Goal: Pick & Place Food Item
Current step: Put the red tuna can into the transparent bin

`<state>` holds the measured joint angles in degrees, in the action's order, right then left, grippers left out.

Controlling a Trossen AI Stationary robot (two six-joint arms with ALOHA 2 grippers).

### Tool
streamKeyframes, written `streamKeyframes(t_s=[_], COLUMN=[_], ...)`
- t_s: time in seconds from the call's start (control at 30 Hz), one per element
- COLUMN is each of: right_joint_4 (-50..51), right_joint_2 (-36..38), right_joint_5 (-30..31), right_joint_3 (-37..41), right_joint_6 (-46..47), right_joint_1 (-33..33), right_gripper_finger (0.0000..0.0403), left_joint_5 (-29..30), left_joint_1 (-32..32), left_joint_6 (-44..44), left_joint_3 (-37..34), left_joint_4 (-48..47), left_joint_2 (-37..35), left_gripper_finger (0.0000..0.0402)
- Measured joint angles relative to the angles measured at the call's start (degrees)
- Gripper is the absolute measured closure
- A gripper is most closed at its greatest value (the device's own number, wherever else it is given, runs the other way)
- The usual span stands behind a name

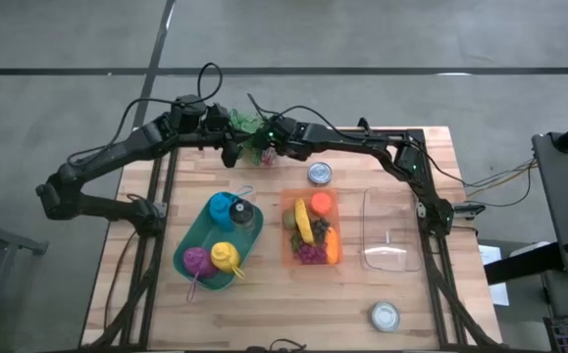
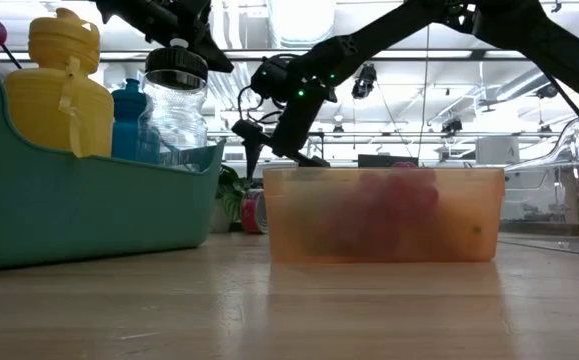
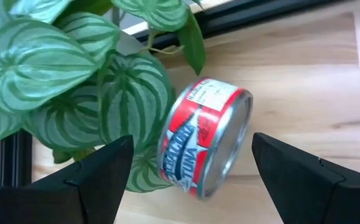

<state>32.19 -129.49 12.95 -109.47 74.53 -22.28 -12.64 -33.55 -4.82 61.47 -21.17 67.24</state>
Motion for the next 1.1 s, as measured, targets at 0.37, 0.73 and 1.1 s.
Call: streamKeyframes(t_s=[0.37, 0.73, 1.1], right_joint_4=[0.49, -2.04, -1.58], right_joint_2=[-0.27, -2.69, -2.91], right_joint_5=[0.11, -0.95, -0.79], right_joint_3=[0.09, -1.17, -0.85], right_joint_6=[0.17, -2.12, -3.15], right_joint_1=[0.00, 0.14, -0.11], right_gripper_finger=[0.0076, 0.0076, 0.0076], left_joint_5=[-0.01, -0.02, 0.00], left_joint_1=[0.01, -0.01, -0.01], left_joint_6=[0.00, 0.00, 0.00], left_joint_3=[0.00, -0.02, -0.01], left_joint_4=[0.00, -0.13, -0.15], left_joint_2=[0.00, 0.00, 0.00], left_gripper_finger=[0.0380, 0.0380, 0.0380])
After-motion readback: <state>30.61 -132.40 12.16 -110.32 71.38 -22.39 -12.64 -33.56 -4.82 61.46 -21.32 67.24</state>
